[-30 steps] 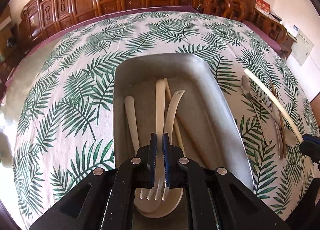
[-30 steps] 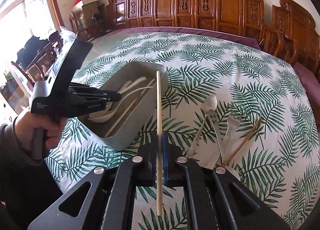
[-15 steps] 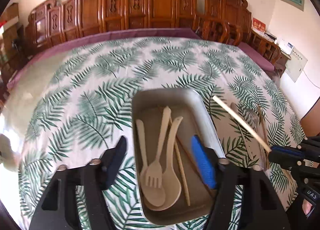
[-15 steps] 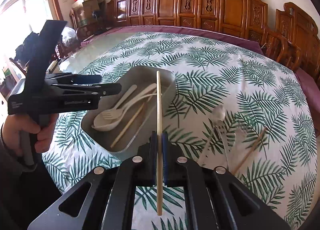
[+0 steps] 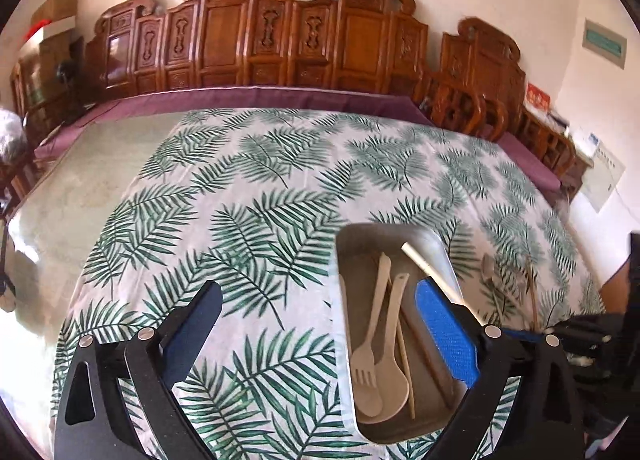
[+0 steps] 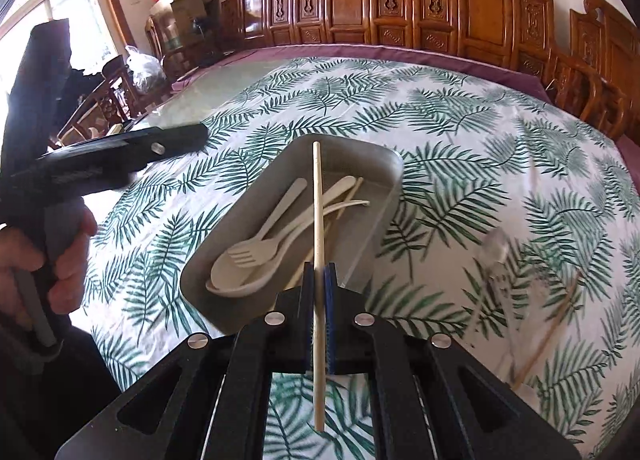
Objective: Organize utensils
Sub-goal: 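Lower the wooden chopstick into the tray and open the right tool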
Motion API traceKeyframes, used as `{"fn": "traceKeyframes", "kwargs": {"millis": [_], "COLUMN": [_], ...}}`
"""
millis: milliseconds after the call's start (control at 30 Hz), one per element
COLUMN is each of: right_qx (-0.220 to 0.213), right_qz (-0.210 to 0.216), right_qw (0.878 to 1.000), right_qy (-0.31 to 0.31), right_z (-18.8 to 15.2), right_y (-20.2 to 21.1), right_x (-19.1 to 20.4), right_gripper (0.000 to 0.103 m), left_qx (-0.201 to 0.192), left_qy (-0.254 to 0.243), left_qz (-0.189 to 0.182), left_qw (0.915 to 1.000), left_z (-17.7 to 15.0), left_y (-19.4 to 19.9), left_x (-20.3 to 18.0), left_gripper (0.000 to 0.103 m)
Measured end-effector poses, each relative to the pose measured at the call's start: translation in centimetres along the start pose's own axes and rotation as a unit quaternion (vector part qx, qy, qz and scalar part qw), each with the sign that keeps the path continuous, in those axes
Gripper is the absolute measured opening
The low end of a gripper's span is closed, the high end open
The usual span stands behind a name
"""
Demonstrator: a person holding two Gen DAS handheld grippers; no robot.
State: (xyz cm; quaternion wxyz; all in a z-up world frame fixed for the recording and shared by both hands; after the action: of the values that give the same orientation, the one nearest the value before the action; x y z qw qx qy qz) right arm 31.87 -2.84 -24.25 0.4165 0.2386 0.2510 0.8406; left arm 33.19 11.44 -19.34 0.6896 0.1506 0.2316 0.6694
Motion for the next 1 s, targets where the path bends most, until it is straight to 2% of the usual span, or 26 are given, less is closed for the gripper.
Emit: {"fn": "traceKeyframes", "kwargs": {"millis": [233,633,767,900,1000], "right_qx": [0.009,0.027,0.020,-0.008,-0.025], "right_qz": [0.006,0.011,0.024,0.034,0.021], "right_qw": [1.000,0.997,0.997,0.997,0.998], "right_qy": [-0.027,-0.077,-0.071,-0.068,-0.053], "right_z": [0.5,-0.1,-0.2,0.3,0.7], "right_y": [-3.0,-6.7,-6.6,-5.2,-3.5], "right_x": [0.4,0.4,0.9,0.4,-0.7], "right_gripper": [0.006,0.006,0.009,0.009,0.010], "left_qx": [-0.016,-0.014,-0.014,-0.013,-0.009], "left_qy": [0.013,0.009,0.008,0.004,0.000], "left_qz": [0.001,-0.005,-0.008,-0.010,-0.011], "left_qw": [0.9998,0.9999,0.9998,0.9999,0.9999], "left_z": [0.9,0.8,0.8,0.8,0.6], "left_y": [1.0,1.2,1.2,1.2,1.1], "left_x": [1.2,1.0,0.7,0.3,-0.2], "left_gripper": [0.095,0.095,0.095,0.095,0.095]}}
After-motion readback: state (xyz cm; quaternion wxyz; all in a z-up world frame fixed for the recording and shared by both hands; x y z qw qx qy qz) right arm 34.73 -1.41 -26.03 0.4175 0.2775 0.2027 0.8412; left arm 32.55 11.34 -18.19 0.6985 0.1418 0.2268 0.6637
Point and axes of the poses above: each gripper's, at about its wrist camera, not at the fingertips, and y roughly against the way its jaws point, x to its left, z to its top, the point moved 7 cm from there along -y, roughly the way its jaws point, and after that the axes turned 13 degrees about -x, right-handed, at the moved point
